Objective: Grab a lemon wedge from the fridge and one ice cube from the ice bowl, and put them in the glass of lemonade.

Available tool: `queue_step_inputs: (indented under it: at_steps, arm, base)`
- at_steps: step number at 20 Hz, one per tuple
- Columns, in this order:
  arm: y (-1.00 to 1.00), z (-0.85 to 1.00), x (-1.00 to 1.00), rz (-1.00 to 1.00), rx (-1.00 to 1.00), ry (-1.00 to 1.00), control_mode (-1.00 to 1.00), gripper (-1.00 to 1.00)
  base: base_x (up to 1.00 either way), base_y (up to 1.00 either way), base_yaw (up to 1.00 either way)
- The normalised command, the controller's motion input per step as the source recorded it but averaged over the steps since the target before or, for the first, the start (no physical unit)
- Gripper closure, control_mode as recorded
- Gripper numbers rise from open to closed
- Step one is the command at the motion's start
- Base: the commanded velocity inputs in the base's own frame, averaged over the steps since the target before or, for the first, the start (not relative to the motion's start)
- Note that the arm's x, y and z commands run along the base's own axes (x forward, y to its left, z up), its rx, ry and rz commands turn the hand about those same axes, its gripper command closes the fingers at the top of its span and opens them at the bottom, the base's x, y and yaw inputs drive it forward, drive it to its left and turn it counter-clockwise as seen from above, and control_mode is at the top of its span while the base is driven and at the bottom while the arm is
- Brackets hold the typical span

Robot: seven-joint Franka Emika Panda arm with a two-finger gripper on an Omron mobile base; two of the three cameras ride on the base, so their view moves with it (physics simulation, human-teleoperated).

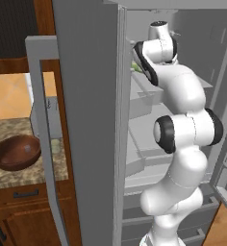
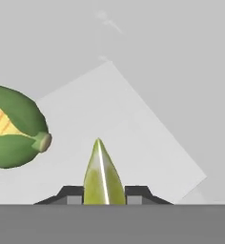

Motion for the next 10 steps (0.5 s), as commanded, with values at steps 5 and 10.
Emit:
queue_step_inputs:
  at_steps: [5,10]
  arm:
    - [0.00,-0.06,-0.39,0.03,0.00,0.01,-1.00,1.00]
    - [0.00,-0.09,-0.82,0.10,0.01,-0.03,-1.00,1.00]
  base:
    - [0.00,0.00,0.00]
    - [0.00,0.00,0.00]
